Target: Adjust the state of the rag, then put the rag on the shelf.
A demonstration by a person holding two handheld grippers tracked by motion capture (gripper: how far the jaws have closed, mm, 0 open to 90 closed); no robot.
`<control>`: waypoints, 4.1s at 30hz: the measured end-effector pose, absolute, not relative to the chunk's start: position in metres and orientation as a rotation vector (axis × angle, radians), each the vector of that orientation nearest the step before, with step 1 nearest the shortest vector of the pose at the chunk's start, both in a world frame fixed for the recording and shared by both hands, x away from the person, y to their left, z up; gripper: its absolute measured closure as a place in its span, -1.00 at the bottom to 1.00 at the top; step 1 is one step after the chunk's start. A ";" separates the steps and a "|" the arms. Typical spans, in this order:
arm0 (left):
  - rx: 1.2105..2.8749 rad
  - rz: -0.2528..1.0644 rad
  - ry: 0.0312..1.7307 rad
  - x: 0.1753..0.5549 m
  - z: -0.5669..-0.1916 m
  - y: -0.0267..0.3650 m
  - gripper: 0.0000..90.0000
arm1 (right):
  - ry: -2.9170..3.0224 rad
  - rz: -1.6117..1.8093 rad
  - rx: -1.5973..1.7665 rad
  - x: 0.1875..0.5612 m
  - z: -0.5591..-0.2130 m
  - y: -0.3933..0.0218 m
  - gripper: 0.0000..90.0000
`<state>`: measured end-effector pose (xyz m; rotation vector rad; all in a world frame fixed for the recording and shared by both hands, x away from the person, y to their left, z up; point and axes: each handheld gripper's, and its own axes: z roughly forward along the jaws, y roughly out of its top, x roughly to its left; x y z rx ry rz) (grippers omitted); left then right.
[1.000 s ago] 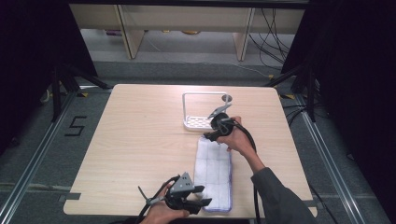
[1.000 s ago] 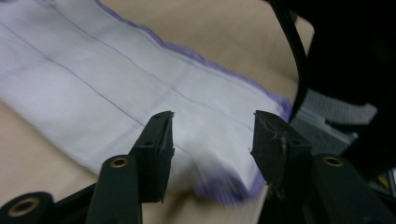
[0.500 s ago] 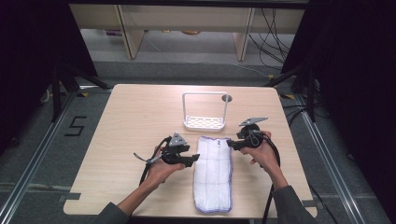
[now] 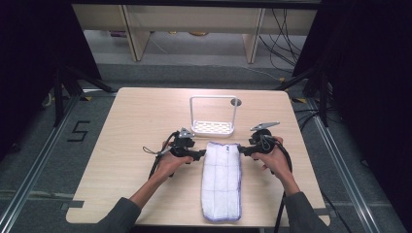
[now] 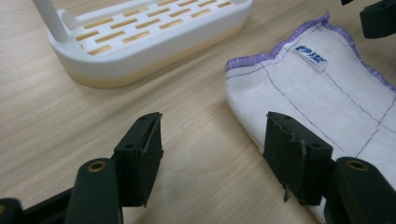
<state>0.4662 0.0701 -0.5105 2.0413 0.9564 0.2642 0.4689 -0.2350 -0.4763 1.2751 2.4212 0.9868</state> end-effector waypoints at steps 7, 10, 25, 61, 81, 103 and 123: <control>2.038 0.256 0.981 0.474 -0.512 0.072 -0.22 | 2.427 0.995 1.289 0.470 -0.476 -0.233 -0.25; 2.025 0.248 0.978 0.476 -0.510 0.069 -0.21 | 2.419 1.002 1.268 0.472 -0.477 -0.231 -0.25; 2.044 0.225 0.951 0.486 -0.508 0.043 -0.12 | 2.423 0.975 1.200 0.480 -0.486 -0.219 -0.25; 2.105 0.267 0.761 0.476 -0.500 0.036 0.88 | 2.520 0.947 1.158 0.465 -0.487 -0.198 0.82; 2.029 0.280 0.658 0.442 -0.440 0.059 0.89 | 2.478 1.142 1.046 0.427 -0.433 -0.199 0.84; 1.964 0.357 0.599 0.422 -0.329 0.085 0.89 | 2.381 1.286 0.843 0.414 -0.329 -0.189 0.86; 1.934 0.476 0.671 0.462 -0.276 0.101 0.88 | 2.284 1.345 0.843 0.461 -0.272 -0.167 0.87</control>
